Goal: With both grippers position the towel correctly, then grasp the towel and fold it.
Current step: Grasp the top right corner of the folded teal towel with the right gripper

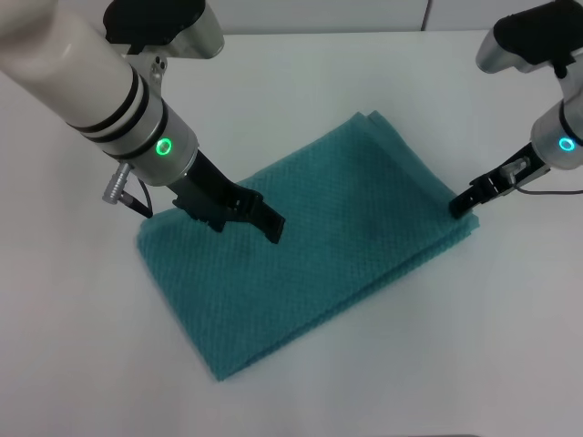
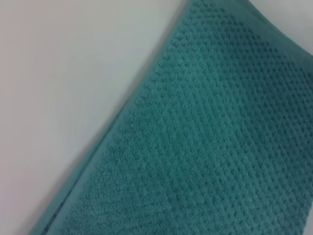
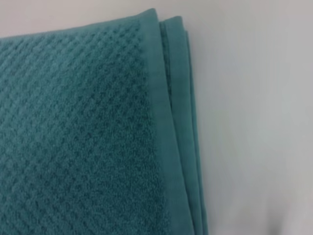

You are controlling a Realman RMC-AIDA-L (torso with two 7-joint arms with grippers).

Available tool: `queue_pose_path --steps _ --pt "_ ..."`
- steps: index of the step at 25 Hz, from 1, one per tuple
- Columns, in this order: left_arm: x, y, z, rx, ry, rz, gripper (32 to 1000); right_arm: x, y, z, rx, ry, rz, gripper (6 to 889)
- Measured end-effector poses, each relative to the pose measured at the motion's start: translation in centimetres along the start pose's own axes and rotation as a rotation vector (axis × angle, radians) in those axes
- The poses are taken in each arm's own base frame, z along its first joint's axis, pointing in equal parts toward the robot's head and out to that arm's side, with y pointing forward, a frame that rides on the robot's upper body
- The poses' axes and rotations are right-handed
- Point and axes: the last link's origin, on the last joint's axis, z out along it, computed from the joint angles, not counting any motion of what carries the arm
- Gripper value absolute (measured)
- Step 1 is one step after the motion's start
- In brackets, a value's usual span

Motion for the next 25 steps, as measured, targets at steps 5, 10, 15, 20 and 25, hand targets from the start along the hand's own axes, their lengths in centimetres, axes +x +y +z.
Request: queue_pose_path --steps 5,10,15,20,25 --pt "0.0 0.0 0.1 0.001 -0.002 0.001 899 -0.2 0.3 0.1 -0.007 -0.015 0.001 814" --pt "0.0 0.0 0.1 0.002 -0.003 0.002 899 -0.3 0.4 0.2 -0.017 -0.023 0.005 809" --pt "0.0 0.1 0.1 0.001 -0.003 0.003 898 0.0 0.6 0.7 -0.017 -0.024 0.009 803" --pt "0.0 0.1 0.1 0.001 0.000 0.004 897 0.4 0.8 1.2 -0.016 -0.021 0.015 798" --pt "0.0 0.1 0.1 0.001 0.000 0.004 896 0.5 1.0 1.3 -0.020 -0.019 0.013 792"
